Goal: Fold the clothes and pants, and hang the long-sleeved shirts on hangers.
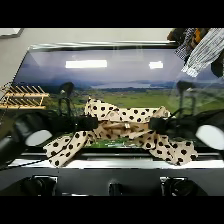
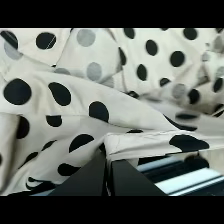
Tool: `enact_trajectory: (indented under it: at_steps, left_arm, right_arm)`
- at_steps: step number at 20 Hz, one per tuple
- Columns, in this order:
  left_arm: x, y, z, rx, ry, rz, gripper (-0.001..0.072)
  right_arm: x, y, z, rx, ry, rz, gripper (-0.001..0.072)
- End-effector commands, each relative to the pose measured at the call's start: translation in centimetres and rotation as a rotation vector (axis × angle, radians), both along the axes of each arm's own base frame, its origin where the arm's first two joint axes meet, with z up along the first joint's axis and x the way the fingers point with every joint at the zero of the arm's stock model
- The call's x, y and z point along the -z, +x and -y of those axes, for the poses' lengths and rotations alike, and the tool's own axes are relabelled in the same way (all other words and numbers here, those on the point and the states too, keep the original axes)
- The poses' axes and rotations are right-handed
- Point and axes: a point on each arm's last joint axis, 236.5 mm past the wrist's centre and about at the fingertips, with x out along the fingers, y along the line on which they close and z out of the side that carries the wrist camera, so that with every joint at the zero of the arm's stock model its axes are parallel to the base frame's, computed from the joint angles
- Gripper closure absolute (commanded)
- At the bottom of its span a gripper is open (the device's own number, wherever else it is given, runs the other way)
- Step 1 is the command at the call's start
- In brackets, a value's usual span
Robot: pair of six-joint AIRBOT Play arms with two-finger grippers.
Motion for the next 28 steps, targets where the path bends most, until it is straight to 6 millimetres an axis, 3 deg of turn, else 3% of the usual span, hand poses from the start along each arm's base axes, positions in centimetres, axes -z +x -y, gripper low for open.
enact_trajectory:
  at_steps: [1,4,9,12,15,17,19,22,25,28]
  left_arm:
    - [-4.4,-1.5,-1.9,0.017,0.035,0.014,0.0692]
    - [-5.6,-1.9,-1.3,0.035,0.011,0.035,0.0692]
    - [-5.2,-1.6,-1.4,0.029,0.021,0.028,0.0692]
    - [-3.5,-1.4,-1.1,0.03,0.061,-0.012,0.0692]
    - [-2.0,-1.5,-1.2,0.03,0.103,-0.054,0.0692]
    - [-4.0,-1.2,-1.6,0.016,0.081,-0.032,0.0692]
    - [-7.5,-1.1,-3.1,0.01,0.089,0.014,0.0693]
    - [-13.2,-1.8,-4.5,0.044,0.087,0.097,0.0693]
    - [-17.4,-3.1,-5.7,0.044,0.046,0.139,0.0693]
    - [-20.2,-4.6,-7.2,0.037,0.02,0.158,0.0692]
  right_arm:
    - [-6.4,-0.7,1.2,0.028,0.026,0.087,0.0688]
    - [-7.1,-1.5,-0.5,-0.008,0.097,0.062,0.0687]
    - [-4.1,-0.6,-3.5,-0.132,0.075,-0.058,0.0689]
    - [-2.1,0.7,-3.0,-0.154,-0.01,-0.098,0.069]
    - [-2.4,2.1,-1.7,-0.112,-0.059,-0.041,0.0691]
    - [-3.7,1.7,-2.1,-0.12,-0.015,-0.006,0.0691]
    - [-6.1,0.5,-2.5,-0.136,0.047,0.045,0.0691]
    - [-12.1,-0.6,-3.3,-0.172,0.174,0.21,0.0691]
    - [-17.6,-2.4,-4.4,-0.211,0.316,0.349,0.069]
    - [-19.8,-3.6,-4.2,-0.217,0.352,0.383,0.069]
